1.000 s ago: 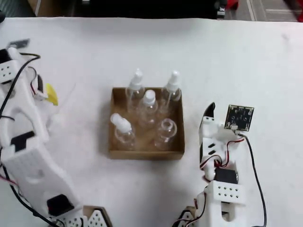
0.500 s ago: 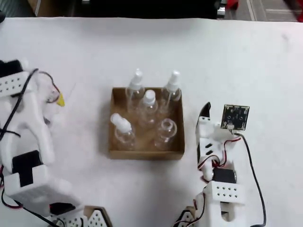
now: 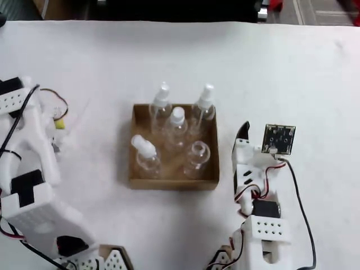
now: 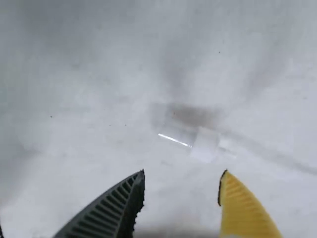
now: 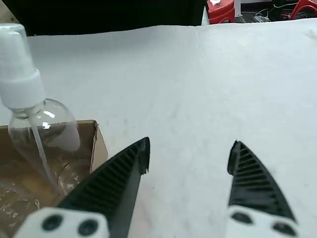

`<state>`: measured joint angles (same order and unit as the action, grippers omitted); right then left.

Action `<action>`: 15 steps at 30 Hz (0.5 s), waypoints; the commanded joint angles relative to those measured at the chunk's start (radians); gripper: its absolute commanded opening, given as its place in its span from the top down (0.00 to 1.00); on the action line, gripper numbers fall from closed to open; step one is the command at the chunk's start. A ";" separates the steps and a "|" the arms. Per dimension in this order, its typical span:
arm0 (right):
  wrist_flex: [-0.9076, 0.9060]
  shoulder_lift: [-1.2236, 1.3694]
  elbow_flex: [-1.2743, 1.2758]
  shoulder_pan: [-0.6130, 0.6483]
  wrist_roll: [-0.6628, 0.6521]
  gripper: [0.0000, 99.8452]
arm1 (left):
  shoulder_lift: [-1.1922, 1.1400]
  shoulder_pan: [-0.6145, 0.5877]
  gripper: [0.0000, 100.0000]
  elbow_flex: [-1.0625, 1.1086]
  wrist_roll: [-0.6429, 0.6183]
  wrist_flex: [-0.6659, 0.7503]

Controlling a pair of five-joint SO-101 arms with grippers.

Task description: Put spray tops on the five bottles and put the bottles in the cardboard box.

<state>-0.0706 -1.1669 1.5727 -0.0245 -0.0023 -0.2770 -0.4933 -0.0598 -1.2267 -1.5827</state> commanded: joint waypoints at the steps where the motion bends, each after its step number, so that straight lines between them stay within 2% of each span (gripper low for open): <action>1: 0.022 -0.004 -0.011 0.005 -0.012 0.77 | -0.002 -0.013 0.75 -0.063 -0.071 0.018; 9: 0.019 -0.008 -0.011 0.005 -0.012 0.77 | -0.239 -0.044 0.75 -0.106 -0.074 0.184; 15: 0.018 -0.010 -0.011 0.005 -0.012 0.77 | -0.375 -0.007 0.75 -0.255 -0.071 0.069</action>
<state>-0.0706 -1.1669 1.5727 -0.0230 -0.0023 -0.5976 -0.5255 -0.2271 -1.2727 -1.4784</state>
